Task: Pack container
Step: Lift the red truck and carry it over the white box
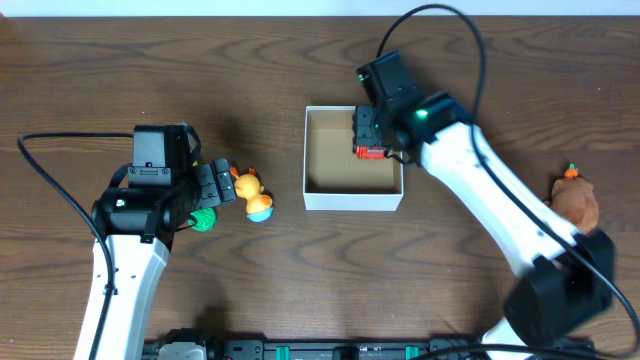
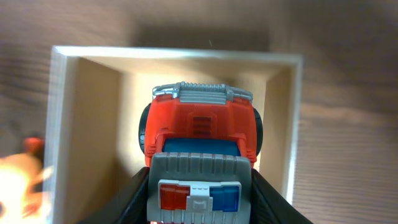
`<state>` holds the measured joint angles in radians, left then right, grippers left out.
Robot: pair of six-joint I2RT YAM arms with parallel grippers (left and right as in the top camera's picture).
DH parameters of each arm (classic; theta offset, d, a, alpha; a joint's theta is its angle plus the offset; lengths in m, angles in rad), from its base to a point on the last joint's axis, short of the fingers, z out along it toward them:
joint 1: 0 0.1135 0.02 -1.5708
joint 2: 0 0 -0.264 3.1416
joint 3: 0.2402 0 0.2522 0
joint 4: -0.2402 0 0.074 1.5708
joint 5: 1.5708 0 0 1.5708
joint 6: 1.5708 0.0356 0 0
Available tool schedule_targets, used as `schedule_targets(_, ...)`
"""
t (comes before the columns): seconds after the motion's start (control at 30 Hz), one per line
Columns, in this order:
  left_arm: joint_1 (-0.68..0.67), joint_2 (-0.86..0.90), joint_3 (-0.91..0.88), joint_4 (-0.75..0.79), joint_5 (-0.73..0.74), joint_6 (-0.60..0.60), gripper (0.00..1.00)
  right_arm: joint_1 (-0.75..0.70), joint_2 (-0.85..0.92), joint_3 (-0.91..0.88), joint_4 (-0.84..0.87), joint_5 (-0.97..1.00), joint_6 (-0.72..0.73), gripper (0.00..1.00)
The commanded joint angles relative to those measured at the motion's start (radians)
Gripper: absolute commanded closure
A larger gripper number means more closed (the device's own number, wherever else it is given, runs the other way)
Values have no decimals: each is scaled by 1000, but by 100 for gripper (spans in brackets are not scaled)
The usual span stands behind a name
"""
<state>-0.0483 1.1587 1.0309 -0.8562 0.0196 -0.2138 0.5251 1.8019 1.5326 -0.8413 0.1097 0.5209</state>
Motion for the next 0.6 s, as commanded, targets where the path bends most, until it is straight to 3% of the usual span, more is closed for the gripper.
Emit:
schedule_targets(0.0, 4, 3, 20, -3, -1, -10, 2, 5, 64, 9, 0, 10, 48, 99)
schedule_targets(0.57, 4, 3, 20, -3, -1, -10, 2, -36, 135, 9, 7, 14, 47, 99)
